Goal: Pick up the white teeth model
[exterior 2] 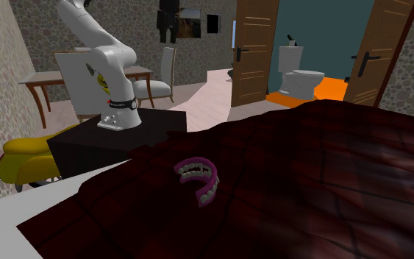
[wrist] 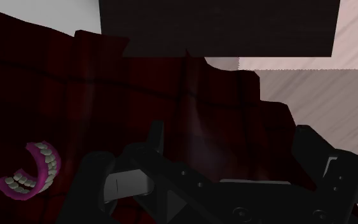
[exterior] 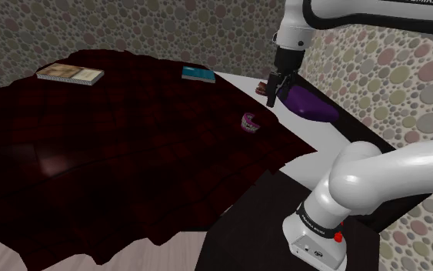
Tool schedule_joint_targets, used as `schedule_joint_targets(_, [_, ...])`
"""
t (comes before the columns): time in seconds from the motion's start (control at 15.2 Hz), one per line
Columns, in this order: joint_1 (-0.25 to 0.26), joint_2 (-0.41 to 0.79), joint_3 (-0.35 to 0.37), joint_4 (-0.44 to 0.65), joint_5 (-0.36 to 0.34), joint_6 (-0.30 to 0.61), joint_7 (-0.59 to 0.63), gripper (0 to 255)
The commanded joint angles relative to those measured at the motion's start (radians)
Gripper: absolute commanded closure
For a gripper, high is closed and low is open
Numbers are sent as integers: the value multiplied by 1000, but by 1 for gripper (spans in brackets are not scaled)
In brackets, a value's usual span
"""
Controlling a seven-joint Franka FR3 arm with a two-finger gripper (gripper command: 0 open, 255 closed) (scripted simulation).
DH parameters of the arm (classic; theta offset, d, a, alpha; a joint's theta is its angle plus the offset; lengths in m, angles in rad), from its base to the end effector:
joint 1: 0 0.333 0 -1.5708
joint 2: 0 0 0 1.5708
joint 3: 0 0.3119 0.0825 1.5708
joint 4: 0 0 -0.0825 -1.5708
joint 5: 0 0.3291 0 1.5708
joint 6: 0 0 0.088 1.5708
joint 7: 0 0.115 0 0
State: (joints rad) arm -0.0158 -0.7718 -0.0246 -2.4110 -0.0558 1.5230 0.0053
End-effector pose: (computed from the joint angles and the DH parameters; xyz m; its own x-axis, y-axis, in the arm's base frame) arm 0.2492 -0.0187 0.5495 0.9925 -0.0392 -0.1158 -0.0348 -0.9986 0.0391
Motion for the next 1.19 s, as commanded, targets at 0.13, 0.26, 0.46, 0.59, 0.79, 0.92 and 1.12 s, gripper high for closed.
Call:
schedule_joint_targets(0.13, [-14,24,-37,-25,-22,58,-35,0])
schedule_joint_targets(0.26, [-27,55,-75,-44,-43,117,-69,0])
schedule_joint_targets(0.46, [-45,112,-131,-62,-69,207,-120,0])
schedule_joint_targets(0.59, [-56,158,-169,-67,-83,268,-155,0])
schedule_joint_targets(0.79, [-69,238,-225,-64,-95,358,-208,0])
schedule_joint_targets(0.92, [-75,298,-263,-54,-96,417,-246,0])
schedule_joint_targets(1.12, [-80,396,-318,-30,-85,501,-307,0])
